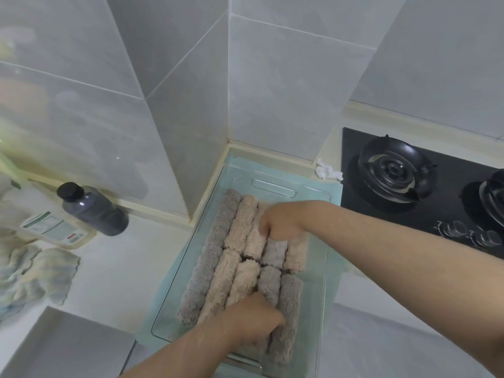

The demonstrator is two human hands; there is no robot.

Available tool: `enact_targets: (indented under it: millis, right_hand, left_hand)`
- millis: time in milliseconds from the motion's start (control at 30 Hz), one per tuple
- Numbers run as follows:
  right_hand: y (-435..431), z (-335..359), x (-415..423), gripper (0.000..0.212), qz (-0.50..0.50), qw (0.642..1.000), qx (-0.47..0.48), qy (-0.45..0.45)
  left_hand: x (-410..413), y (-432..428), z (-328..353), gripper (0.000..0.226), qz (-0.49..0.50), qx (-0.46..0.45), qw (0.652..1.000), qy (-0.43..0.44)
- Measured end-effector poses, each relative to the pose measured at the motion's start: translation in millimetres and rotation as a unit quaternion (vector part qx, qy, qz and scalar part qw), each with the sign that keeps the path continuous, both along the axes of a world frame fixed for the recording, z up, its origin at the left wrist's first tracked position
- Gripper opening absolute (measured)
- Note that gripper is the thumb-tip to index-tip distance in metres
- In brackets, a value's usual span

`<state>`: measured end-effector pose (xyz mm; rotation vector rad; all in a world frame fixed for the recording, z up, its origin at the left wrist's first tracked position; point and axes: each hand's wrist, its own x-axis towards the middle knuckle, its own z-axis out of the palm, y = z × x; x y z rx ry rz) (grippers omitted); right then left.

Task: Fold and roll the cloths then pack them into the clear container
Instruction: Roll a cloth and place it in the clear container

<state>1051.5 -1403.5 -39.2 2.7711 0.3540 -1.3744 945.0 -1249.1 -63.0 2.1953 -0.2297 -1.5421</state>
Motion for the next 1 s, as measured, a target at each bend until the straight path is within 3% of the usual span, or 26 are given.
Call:
enact_targets:
  millis: [67,100,167,267,433,567,667,767,1000]
  right_hand:
    - [-4,0,13,0.034,0.025,0.995,0.008,-0.096]
    - [-5,-5,18,0.035,0.062,0.990,-0.012,-0.124]
    - [-2,-19,24,0.035,0.130,0.980,-0.064,-0.134]
    - [3,-32,31,0.036,0.185,0.969,-0.110,-0.122]
    - [16,-32,31,0.045,0.185,0.969,-0.155,-0.061]
    - [22,-37,35,0.053,0.133,0.979,-0.149,-0.035]
    - [21,-45,36,0.051,0.127,0.982,-0.141,-0.018]
    - [13,-45,31,0.045,0.126,0.985,-0.105,-0.047]
    - [-9,-52,15,0.050,0.169,0.976,0.007,-0.138]
  left_hand:
    - [3,4,7,0.013,-0.039,-0.011,0.998,-0.054]
    - [5,7,11,0.014,-0.042,-0.013,0.995,-0.084]
    - [10,15,13,0.020,-0.064,0.000,0.985,-0.162]
    - [11,23,7,0.047,-0.138,0.047,0.962,-0.230]
    - [-1,23,-4,0.052,-0.087,0.056,0.980,-0.168]
    - [-5,16,-9,0.069,-0.114,0.108,0.965,-0.210]
    - [0,15,-15,0.080,-0.055,0.096,0.986,-0.122]
    - [3,14,-19,0.084,-0.014,0.071,0.994,-0.084]
    - [3,2,-18,0.066,-0.060,0.104,0.981,-0.151]
